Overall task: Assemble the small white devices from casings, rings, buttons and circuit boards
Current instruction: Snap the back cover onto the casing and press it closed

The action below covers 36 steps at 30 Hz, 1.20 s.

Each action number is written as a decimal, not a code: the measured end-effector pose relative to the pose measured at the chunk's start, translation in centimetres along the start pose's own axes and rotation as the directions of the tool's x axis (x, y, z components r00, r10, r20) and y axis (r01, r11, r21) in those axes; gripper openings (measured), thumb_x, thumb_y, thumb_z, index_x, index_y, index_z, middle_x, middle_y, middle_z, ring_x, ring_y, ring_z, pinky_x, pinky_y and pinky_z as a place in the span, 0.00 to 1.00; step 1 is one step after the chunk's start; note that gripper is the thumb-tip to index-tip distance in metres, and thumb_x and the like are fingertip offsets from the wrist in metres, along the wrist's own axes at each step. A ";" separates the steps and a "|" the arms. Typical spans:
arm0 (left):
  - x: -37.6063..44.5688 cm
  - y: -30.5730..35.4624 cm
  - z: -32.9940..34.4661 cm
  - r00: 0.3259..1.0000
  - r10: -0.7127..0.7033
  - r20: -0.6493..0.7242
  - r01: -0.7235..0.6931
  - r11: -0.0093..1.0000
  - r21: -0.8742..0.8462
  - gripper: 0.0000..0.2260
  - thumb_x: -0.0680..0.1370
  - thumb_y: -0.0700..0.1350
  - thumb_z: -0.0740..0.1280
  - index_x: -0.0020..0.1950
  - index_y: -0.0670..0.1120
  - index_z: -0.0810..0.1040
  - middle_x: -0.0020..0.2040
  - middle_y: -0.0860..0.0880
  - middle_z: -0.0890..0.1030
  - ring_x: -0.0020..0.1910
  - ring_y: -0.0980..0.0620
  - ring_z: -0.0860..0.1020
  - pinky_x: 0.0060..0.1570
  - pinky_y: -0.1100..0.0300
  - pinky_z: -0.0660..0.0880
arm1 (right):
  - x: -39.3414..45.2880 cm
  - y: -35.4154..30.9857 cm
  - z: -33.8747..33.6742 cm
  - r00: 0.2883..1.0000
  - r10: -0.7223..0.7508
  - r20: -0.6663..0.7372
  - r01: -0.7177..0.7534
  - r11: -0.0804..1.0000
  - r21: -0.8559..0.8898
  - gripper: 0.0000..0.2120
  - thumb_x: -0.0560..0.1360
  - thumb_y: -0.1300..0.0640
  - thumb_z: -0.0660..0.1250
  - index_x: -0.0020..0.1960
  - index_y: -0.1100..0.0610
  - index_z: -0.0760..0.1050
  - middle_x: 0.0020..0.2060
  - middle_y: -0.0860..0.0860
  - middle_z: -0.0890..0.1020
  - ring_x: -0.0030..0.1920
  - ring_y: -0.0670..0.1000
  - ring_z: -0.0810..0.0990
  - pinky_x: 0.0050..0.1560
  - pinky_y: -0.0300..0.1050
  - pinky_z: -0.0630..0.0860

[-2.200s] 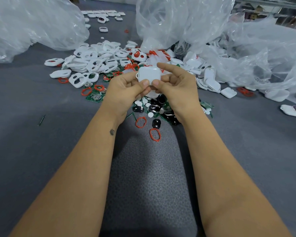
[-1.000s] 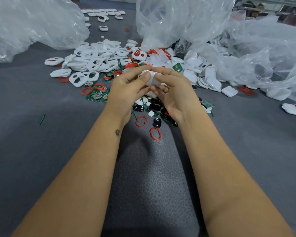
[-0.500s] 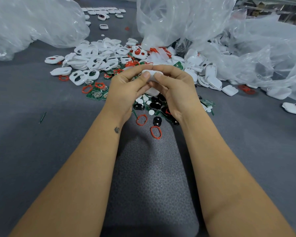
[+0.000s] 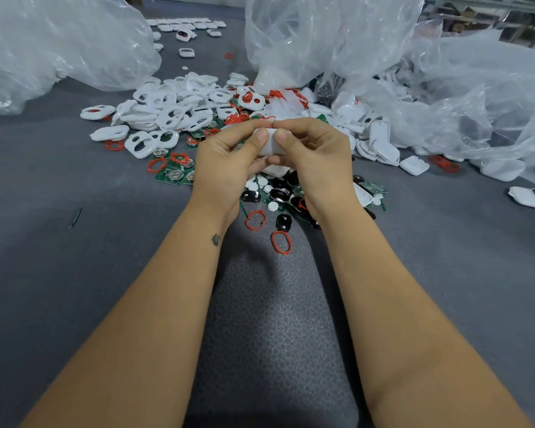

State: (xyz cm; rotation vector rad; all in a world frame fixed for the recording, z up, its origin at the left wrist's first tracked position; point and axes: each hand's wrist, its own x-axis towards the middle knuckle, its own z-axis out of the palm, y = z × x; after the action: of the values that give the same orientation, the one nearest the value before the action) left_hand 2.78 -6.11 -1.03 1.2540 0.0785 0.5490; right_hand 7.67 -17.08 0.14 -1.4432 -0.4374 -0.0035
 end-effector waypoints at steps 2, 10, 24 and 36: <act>0.1 -0.1 0.1 0.999 -0.007 -0.032 0.007 1.000 0.005 0.09 0.80 0.39 0.65 0.58 0.38 0.80 0.57 0.36 0.80 0.56 0.40 0.81 0.49 0.53 0.81 | 0.2 0.1 -0.1 1.000 0.008 0.007 -0.008 1.000 -0.015 0.05 0.76 0.66 0.68 0.50 0.63 0.82 0.47 0.62 0.83 0.49 0.63 0.81 0.54 0.64 0.78; 0.1 0.3 -0.3 0.996 -0.075 -0.042 0.075 0.997 0.001 0.08 0.81 0.39 0.64 0.59 0.41 0.78 0.49 0.46 0.83 0.45 0.55 0.83 0.48 0.60 0.80 | 0.2 0.0 -0.3 1.000 -0.012 0.025 0.013 1.000 -0.028 0.10 0.73 0.69 0.69 0.53 0.63 0.81 0.42 0.60 0.84 0.38 0.51 0.80 0.41 0.44 0.79; -0.1 0.3 -0.4 0.993 -0.089 0.074 0.100 0.980 -0.170 0.08 0.80 0.36 0.63 0.58 0.39 0.77 0.48 0.44 0.85 0.52 0.47 0.83 0.52 0.57 0.79 | -0.2 -0.8 0.0 0.997 -0.057 0.061 0.063 0.994 -0.092 0.10 0.72 0.66 0.72 0.53 0.60 0.81 0.45 0.53 0.83 0.45 0.52 0.80 0.50 0.43 0.79; 0.0 0.5 -0.3 0.999 -0.041 0.017 0.042 0.997 -0.070 0.06 0.80 0.37 0.64 0.54 0.46 0.78 0.48 0.47 0.83 0.48 0.47 0.83 0.48 0.53 0.80 | -0.4 -1.0 0.1 0.990 -0.138 0.009 0.136 0.959 -0.247 0.09 0.73 0.64 0.72 0.53 0.59 0.82 0.47 0.49 0.83 0.51 0.48 0.80 0.58 0.49 0.76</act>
State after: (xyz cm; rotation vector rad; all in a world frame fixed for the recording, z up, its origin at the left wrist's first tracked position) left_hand 2.46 -5.75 -0.67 1.1850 0.0713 0.5022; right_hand 6.98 -17.19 0.96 -1.6546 -0.5446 -0.1810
